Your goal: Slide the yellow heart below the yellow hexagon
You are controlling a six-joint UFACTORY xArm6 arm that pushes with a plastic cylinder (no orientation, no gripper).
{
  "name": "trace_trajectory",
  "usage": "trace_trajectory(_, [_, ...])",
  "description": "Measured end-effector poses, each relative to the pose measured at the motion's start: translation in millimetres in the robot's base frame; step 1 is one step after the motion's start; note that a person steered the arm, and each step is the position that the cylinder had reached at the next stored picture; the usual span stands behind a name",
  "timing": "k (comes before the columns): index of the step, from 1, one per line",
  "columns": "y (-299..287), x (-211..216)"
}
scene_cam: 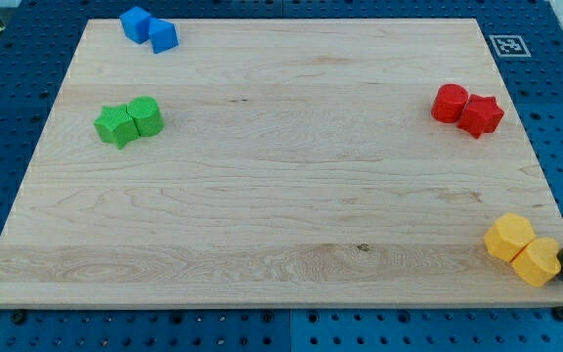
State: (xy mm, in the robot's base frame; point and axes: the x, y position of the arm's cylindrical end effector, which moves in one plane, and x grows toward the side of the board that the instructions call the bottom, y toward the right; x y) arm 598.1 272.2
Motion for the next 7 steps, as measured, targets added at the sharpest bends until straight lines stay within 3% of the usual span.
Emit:
trace_trajectory(2, [-11.5,-17.2])
trace_trajectory(4, [-16.6,14.5])
trace_trajectory(7, [-32.9,14.5])
